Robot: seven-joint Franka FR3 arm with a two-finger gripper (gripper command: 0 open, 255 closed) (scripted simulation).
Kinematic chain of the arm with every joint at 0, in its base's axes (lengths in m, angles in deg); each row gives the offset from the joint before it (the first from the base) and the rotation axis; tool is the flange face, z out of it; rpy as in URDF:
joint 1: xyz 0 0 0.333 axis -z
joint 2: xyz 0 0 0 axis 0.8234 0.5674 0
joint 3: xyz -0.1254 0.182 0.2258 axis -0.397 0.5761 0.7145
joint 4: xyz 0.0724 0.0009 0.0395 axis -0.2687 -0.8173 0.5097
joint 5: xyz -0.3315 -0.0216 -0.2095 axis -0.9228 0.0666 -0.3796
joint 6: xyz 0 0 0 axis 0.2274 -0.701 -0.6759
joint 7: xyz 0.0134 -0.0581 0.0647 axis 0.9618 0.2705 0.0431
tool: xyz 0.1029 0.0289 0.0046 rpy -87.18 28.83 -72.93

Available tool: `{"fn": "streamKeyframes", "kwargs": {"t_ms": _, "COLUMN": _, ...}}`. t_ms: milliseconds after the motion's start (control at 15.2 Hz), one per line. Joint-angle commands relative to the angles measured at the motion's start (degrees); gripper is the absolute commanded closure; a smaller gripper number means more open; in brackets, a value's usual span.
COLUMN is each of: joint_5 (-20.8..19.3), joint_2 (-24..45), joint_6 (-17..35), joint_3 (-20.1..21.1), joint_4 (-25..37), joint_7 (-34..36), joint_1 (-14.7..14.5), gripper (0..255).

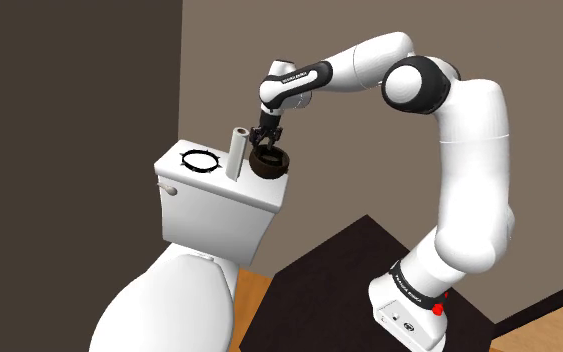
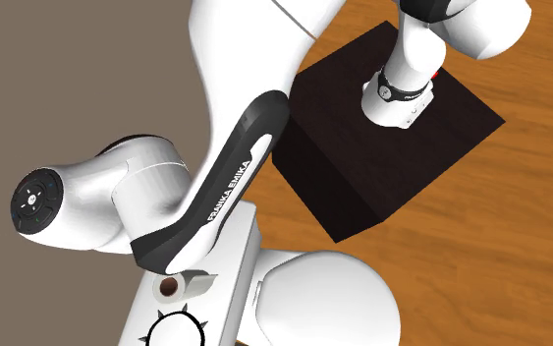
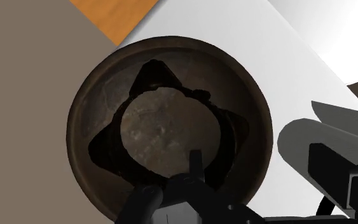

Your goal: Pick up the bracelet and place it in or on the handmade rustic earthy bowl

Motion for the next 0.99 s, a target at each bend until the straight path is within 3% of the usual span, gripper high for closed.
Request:
{"fn": "streamKeyframes", "kwargs": {"t_ms": 0, "joint_5": 0.0, "joint_2": 0.0, "joint_6": 0.0, "joint_3": 0.0, "joint_4": 0.0, "joint_7": 0.0, "joint_1": 0.0, "gripper": 0}}
{"fn": "streamKeyframes", "kwargs": {"t_ms": 198, "joint_5": 0.0, "joint_2": 0.0, "joint_6": 0.0, "joint_3": 0.0, "joint_4": 0.0, "joint_7": 0.0, "joint_1": 0.0, "gripper": 0}}
{"fn": "streamKeyframes", "kwargs": {"t_ms": 462, "joint_5": -0.2, "joint_2": -3.5, "joint_6": -5.5, "joint_3": -0.1, "joint_4": 2.0, "joint_7": 0.1, "joint_1": 0.1, "gripper": 0}}
{"fn": "streamKeyframes", "kwargs": {"t_ms": 924, "joint_5": -0.2, "joint_2": -3.5, "joint_6": -5.5, "joint_3": -0.1, "joint_4": 2.0, "joint_7": 0.1, "joint_1": 0.1, "gripper": 0}}
